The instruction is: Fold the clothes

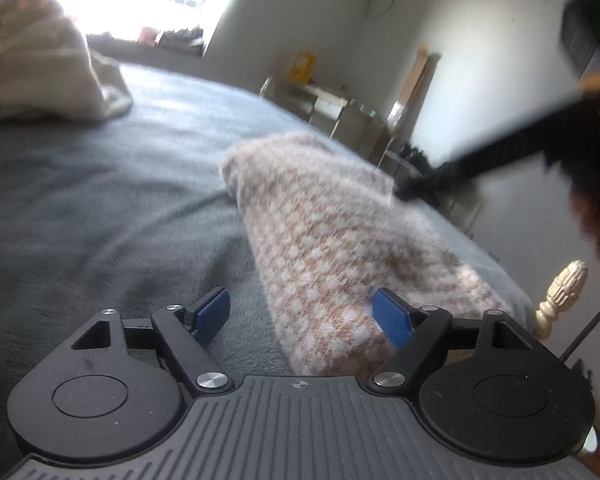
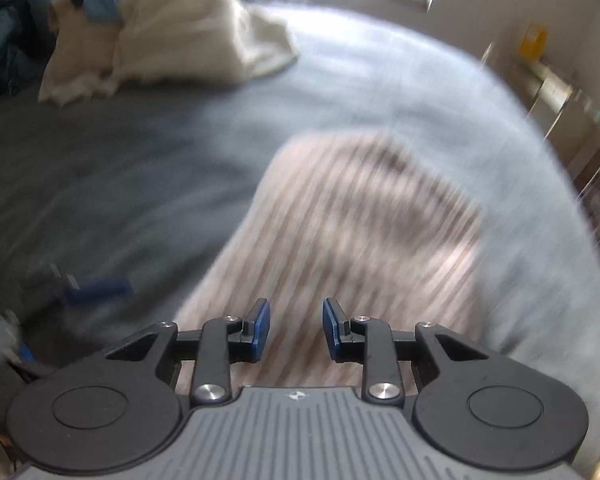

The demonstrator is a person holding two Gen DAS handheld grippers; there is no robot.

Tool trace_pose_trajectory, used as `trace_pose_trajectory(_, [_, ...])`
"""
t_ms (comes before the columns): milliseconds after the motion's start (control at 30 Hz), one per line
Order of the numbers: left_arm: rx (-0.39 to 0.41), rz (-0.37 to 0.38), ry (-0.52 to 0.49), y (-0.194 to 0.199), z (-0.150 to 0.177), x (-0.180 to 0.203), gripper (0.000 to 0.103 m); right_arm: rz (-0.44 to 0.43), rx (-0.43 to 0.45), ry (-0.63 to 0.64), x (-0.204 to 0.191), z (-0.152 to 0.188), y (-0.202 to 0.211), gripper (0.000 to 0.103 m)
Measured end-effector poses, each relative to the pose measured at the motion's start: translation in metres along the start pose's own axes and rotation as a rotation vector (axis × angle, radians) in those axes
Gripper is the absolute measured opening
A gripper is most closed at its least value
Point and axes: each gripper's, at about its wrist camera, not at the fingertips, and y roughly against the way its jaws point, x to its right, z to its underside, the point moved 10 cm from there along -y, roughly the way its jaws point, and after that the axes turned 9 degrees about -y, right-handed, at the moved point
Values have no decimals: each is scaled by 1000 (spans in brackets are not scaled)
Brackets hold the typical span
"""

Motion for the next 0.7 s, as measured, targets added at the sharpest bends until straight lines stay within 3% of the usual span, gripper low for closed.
trace_pose_trajectory(67, [-25,6,29,-7,5,-4,86,8,35,-3,2,-22,1,31])
trace_pose_trajectory(133, [-39,7,47,-8,12,-8,87,-1,-14,-9,3,-25,-26,30])
trace_pose_trajectory(200, [-66,-5,62,-13,20,-12,87,25,-119,4,8,-7,-73,32])
trace_pose_trajectory(233, [-70,-7,73,-15,22,-15,87,31,-127,7,10,1,-88,34])
trace_pose_trajectory(300, [-69,15,93,-15,21,-16,88,39,-125,18,8,-2,-89,35])
trace_pose_trajectory(400, [-62,30,88,-15,21,-15,88,59,-194,7,9,-13,-79,34])
trace_pose_trajectory(567, [-56,36,99,-14,26,-17,88,22,-80,-39,1,-67,-63,34])
trace_pose_trajectory(700, [-50,18,98,-16,23,-20,88,49,-130,4,3,-46,-124,33])
